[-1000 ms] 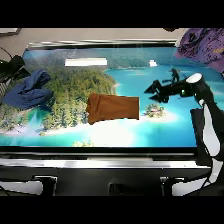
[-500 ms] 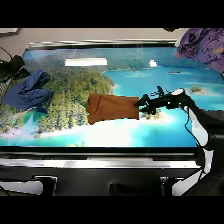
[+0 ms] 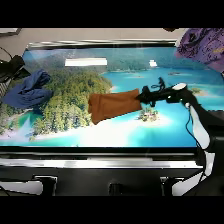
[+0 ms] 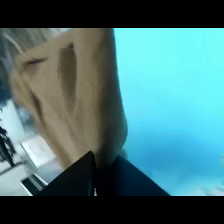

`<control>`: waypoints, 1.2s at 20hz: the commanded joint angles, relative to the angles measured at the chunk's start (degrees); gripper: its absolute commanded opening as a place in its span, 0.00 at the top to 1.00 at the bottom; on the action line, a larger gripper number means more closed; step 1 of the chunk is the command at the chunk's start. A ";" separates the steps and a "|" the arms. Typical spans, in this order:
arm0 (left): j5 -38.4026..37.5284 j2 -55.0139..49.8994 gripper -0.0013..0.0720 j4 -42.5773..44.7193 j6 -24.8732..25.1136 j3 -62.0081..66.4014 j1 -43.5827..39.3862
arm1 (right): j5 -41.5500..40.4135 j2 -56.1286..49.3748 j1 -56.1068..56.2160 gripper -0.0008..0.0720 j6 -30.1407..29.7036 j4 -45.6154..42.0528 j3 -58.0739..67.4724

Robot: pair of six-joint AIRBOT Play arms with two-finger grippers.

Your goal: Fold the clothes and pants, and hang the long-sleeved shirts on hangers.

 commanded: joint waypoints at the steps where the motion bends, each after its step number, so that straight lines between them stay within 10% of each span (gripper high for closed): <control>1: 0.00 0.02 0.96 0.00 0.00 -0.02 -0.04 | 2.08 2.75 -4.96 0.95 5.05 1.57 6.91; 19: -0.04 0.02 0.96 0.00 0.00 -0.02 -0.04 | -2.95 20.68 -36.59 0.95 35.76 -22.97 13.18; 24: -0.31 0.02 0.96 0.00 0.02 -0.02 -0.04 | 1.09 25.99 -36.52 0.95 50.36 -42.93 13.18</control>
